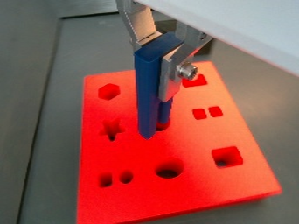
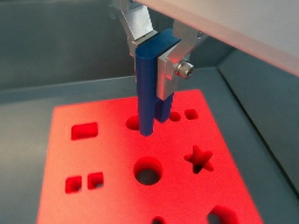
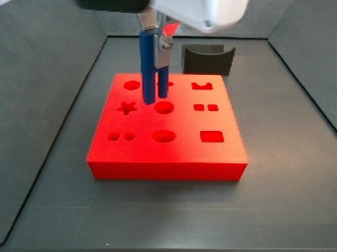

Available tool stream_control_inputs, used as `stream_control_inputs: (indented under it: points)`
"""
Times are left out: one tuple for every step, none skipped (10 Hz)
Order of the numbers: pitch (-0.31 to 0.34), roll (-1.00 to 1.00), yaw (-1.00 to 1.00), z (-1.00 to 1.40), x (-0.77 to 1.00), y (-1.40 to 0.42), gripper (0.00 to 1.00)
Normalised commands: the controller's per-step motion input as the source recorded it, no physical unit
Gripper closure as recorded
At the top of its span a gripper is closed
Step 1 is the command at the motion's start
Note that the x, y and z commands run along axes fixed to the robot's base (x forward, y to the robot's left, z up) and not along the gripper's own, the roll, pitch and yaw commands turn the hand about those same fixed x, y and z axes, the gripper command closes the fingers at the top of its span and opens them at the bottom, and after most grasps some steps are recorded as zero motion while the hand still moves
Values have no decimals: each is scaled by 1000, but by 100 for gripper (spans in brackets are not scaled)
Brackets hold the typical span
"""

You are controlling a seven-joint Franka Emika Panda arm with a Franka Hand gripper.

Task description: Insert the square-circle object.

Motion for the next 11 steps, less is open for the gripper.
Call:
stream_control_inputs:
  points:
    - [-1, 0, -1000, 0, 0, -80, 100]
    - [-161, -21, -917, -309, 0, -140, 100]
    - [-157, -34, -934, -294, 0, -120, 100]
    - [-124, -9, -937, -209, 0, -94, 100]
    - [-44, 0, -994, -109, 0, -60, 100]
    - [0, 1, -1000, 0, 0, -31, 100]
    - [0, 46, -1000, 0, 0, 0, 100]
    - [0, 14, -1000, 0, 0, -63, 100]
    - [-51, 0, -737, -129, -111, -274, 100]
    - [-99, 87, -149, -203, -371, -437, 100]
    - [-60, 119, -31, -117, -469, -357, 100]
